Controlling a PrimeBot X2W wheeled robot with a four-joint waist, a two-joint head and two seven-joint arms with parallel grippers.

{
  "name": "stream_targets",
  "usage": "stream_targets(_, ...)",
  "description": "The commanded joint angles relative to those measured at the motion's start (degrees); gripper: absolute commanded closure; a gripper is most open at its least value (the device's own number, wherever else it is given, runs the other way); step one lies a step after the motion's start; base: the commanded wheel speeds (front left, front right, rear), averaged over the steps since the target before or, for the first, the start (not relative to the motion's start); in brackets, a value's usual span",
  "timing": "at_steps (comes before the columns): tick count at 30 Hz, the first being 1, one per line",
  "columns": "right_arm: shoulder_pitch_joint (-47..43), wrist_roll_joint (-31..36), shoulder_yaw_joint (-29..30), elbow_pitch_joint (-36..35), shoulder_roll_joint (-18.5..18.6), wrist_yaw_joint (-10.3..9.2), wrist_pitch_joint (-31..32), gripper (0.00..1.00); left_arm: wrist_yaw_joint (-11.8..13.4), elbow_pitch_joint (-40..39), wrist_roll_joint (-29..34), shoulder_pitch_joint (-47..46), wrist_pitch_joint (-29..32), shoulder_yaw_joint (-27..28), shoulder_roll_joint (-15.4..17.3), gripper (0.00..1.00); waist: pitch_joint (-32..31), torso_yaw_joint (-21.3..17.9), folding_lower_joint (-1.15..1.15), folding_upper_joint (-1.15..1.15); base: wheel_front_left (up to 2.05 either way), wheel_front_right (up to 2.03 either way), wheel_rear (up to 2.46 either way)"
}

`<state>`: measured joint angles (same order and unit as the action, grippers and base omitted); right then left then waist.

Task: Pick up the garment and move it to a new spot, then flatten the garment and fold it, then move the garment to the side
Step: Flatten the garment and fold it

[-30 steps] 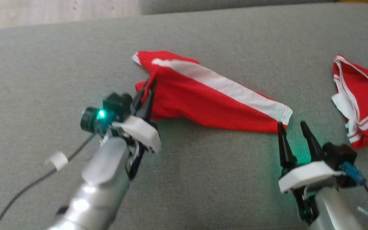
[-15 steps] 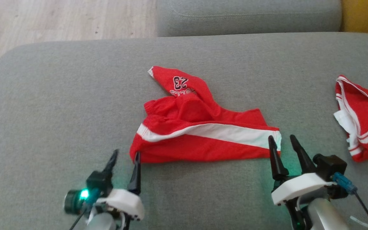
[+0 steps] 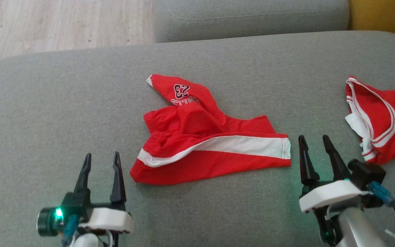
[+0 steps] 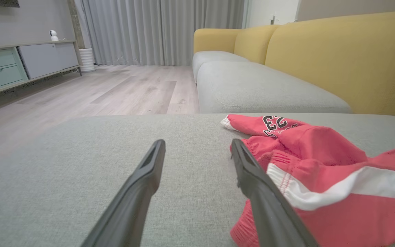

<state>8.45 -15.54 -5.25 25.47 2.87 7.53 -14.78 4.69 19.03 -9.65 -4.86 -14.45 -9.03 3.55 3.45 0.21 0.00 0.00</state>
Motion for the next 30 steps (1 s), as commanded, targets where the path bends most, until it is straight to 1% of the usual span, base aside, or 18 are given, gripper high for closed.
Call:
stream_targets(1,0.01,0.63,-1.22,-0.41,0.01,-0.04,-0.22,0.00,-0.83,-1.54,0.98,0.03,-0.54,2.66,0.01,0.00,-0.36,-0.47,0.00,0.00,0.00,0.00,0.00)
stream_targets(10,0.01,0.23,-1.92,0.62,0.01,-0.04,-0.22,0.00,-2.95,-1.24,2.47,1.03,-0.54,3.64,-0.51,0.00,-0.38,-1.43,0.00,0.00,0.00,0.00,0.00)
stream_targets(12,0.15,0.24,-2.09,0.71,0.01,-0.04,-0.22,0.00,-4.57,-1.58,1.80,0.62,-0.54,3.28,-0.58,0.00,-0.18,-1.52,0.00,0.00,0.00,0.00,0.00)
stream_targets(14,0.28,0.29,-2.34,0.91,0.01,-0.04,-0.22,0.00,-7.68,-1.49,0.39,0.00,-0.54,2.16,-0.63,0.00,0.08,-1.58,0.00,0.00,0.00,0.00,0.00)
stream_targets(16,0.21,0.41,-2.62,1.19,0.01,-0.04,-0.22,0.00,-9.92,-0.32,-1.49,-0.85,-0.54,0.73,-0.65,0.00,0.27,-1.65,0.00,0.00,0.00,0.00,0.00)
stream_targets(19,-0.10,0.49,-3.17,1.67,0.01,-0.04,-0.22,0.00,-11.91,2.33,-4.99,-3.40,-0.54,-1.50,-0.66,0.00,0.69,-2.00,0.00,0.00,0.00,0.00,0.00)
stream_targets(20,-0.13,0.53,-3.23,1.75,0.01,-0.04,-0.22,0.00,-12.04,3.01,-5.70,-4.03,-0.54,-1.93,-0.58,0.00,0.78,-2.12,0.00,0.00,0.00,0.00,0.00)
stream_targets(22,-0.11,0.61,-3.28,1.99,0.01,-0.04,-0.22,0.00,-12.12,4.21,-8.08,-5.31,-0.54,-4.54,0.43,0.00,0.98,-2.37,0.00,0.00,0.00,0.00,0.00)
stream_targets(26,0.01,0.68,-3.25,2.30,0.01,-0.04,-0.22,0.00,-12.15,6.89,-14.64,-7.96,-0.54,-10.72,4.43,0.00,1.43,-2.65,0.00,0.00,0.00,0.00,0.00)
stream_targets(30,0.34,0.65,-3.18,2.37,0.01,-0.04,-0.22,0.00,-12.16,9.39,-20.68,-10.86,-0.54,-15.18,8.49,0.00,1.98,-2.70,0.00,0.00,0.00,0.00,0.00)
